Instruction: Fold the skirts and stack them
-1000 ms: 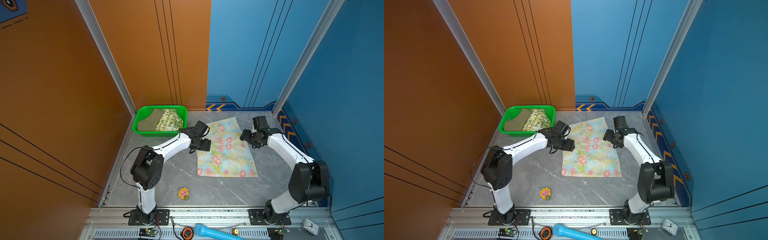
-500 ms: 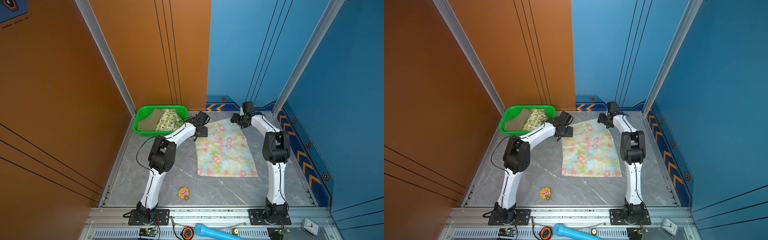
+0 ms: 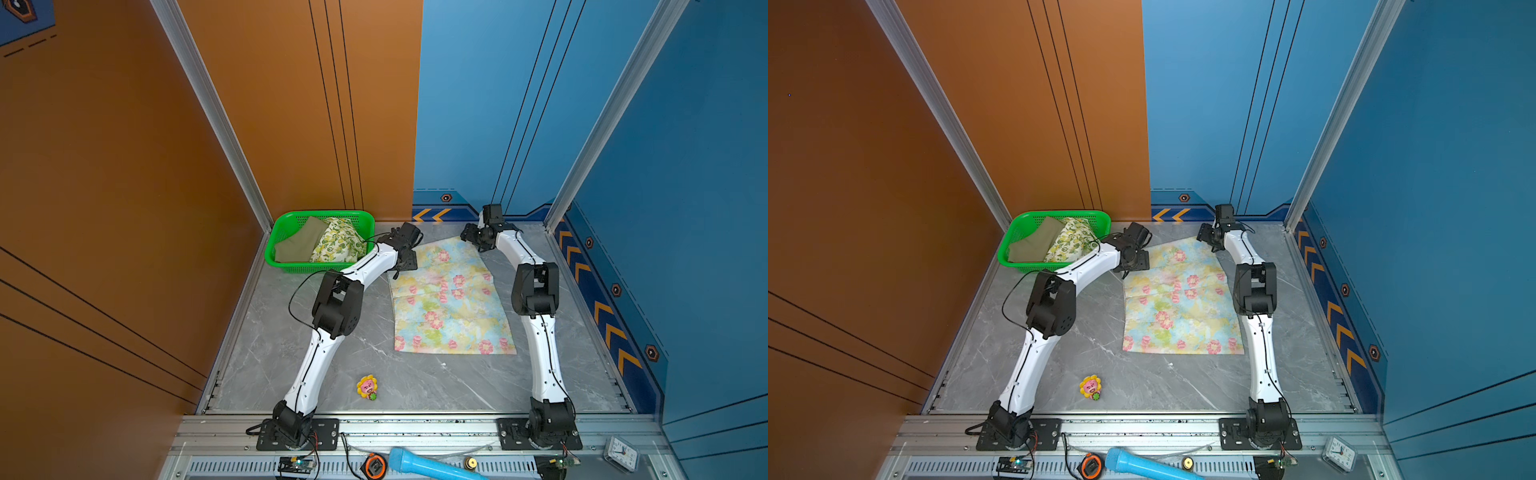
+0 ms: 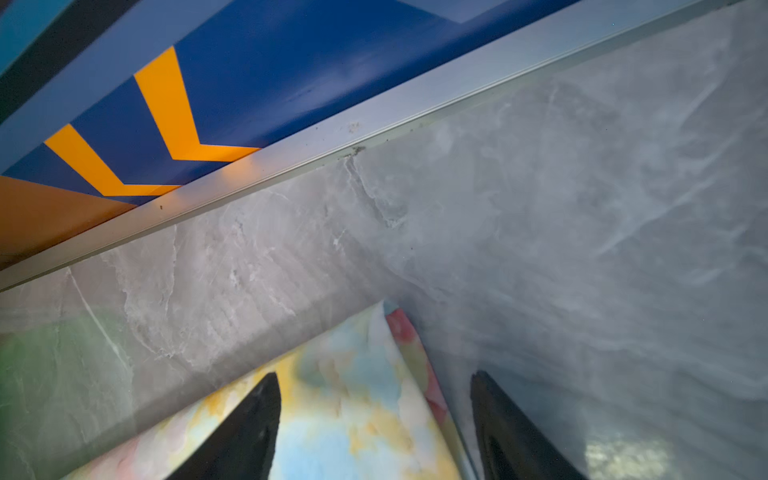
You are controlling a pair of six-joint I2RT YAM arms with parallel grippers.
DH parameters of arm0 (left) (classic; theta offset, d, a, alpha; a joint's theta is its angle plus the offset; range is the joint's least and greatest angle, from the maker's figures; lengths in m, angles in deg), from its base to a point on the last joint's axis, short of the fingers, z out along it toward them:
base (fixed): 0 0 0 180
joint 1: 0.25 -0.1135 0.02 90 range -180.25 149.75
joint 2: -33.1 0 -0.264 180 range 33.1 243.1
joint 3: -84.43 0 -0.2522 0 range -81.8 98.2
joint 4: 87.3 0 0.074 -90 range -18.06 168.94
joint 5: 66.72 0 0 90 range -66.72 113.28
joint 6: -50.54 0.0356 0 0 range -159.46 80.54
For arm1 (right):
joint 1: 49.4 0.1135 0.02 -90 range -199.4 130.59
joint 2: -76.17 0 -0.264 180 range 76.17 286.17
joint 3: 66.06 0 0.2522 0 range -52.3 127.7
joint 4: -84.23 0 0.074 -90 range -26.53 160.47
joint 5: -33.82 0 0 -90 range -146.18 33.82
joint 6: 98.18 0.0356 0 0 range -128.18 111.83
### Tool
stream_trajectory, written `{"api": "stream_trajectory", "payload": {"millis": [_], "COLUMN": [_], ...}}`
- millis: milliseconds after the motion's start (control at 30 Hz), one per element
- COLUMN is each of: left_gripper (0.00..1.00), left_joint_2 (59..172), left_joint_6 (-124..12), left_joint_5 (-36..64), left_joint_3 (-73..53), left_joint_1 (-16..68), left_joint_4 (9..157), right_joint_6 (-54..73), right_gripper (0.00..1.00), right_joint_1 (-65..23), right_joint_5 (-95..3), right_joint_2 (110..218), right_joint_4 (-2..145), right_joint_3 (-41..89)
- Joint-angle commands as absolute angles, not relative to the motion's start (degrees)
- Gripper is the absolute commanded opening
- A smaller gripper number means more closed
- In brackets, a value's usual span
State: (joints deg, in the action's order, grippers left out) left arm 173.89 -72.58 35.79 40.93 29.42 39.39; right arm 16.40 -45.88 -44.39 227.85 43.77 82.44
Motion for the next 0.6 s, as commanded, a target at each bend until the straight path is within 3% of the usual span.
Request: {"api": "stream_trajectory", "payload": {"millis": [0, 67, 133, 233, 300, 400, 567], "left_gripper": [0.82, 0.81, 0.80, 0.78, 0.76, 0.69, 0.62], "left_joint_2": [175.72, 176.09, 176.54, 177.13, 177.37, 177.59, 176.75], "left_joint_6": [-74.28, -74.18, -74.22, -74.42, -74.31, -73.42, -72.80], "left_joint_5": [32.74, 32.10, 31.02, 28.91, 27.81, 26.59, 25.81], "left_joint_3": [42.82, 43.19, 43.59, 43.97, 44.05, 43.81, 41.70], "left_joint_1": [29.11, 29.10, 28.96, 28.84, 28.97, 29.33, 30.29], "left_joint_4": [37.19, 37.19, 37.19, 37.19, 37.19, 37.17, 37.19], "right_joint_6": [18.81, 19.75, 21.09, 21.96, 22.06, 22.36, 23.20], "right_gripper": [0.70, 0.66, 0.57, 0.30, 0.18, 0.06, 0.00], "right_joint_1": [-45.63, -45.79, -46.00, -46.26, -46.39, -46.76, -47.60], "right_joint_5": [-44.70, -44.18, -42.95, -42.93, -43.28, -43.55, -43.61], "right_joint_2": [229.73, 230.35, 230.83, 230.85, 230.17, 228.20, 222.77], "right_joint_4": [45.66, 46.65, 48.04, 48.31, 48.36, 49.37, 53.28], "right_joint_3": [84.45, 84.64, 84.64, 84.30, 83.36, 80.34, 71.70]}}
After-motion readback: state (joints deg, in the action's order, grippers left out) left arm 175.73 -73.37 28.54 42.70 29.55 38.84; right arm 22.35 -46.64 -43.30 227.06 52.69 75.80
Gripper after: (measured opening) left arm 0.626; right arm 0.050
